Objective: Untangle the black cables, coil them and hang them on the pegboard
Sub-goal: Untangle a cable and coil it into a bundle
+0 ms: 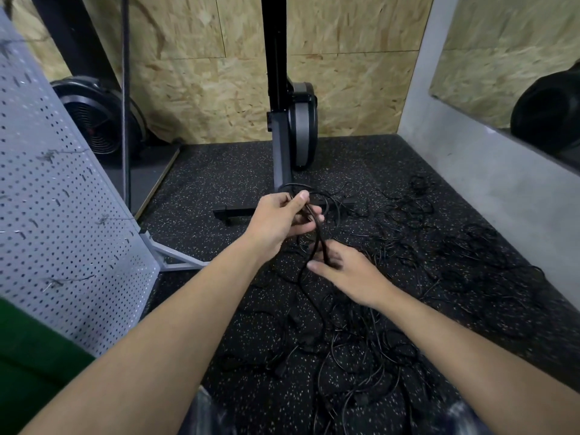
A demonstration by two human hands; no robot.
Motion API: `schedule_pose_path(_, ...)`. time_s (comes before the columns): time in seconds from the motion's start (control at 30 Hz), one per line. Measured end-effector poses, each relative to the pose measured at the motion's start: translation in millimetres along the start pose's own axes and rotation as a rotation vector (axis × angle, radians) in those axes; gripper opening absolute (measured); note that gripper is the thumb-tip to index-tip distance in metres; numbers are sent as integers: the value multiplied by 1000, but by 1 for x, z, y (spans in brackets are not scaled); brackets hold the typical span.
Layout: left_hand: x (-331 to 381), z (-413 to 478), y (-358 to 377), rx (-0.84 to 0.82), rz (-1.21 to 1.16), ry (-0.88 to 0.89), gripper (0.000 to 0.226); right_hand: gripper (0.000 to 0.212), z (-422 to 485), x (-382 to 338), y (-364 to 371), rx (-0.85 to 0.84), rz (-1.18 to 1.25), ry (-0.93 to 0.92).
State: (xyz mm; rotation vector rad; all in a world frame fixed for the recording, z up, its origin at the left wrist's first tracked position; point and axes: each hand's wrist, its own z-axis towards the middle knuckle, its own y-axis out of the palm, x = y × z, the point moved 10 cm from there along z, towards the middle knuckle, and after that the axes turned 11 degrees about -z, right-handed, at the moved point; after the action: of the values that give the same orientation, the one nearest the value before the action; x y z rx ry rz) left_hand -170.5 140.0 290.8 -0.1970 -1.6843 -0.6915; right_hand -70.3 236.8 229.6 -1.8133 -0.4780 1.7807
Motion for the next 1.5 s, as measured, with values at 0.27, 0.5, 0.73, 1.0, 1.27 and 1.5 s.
schedule_pose_path(0.27,-4,7,-5,40,121,19,21,23,0,-7,-11,105,-204,0)
schedule_pose_path(0.5,-12,4,-14,32,235,-71,37,24,1,-13,-31,212,-227,-27)
schedule_pose_path(0.73,-68,-12,-7,-295,638,-293,33,17,2,-4,-59,237,-129,31)
schedule_pose_path(1.0,-87,-9,13,-424,861,-80,34,13,3,-3,-81,273,62,24)
schedule_pose_path(1.27,-94,-12,30,-389,763,-36,20,16,4,1,-82,261,693,68)
schedule_pose_path(1.5,-72,-2,22,-287,811,11,14,22,3,38,-87,248,318,275)
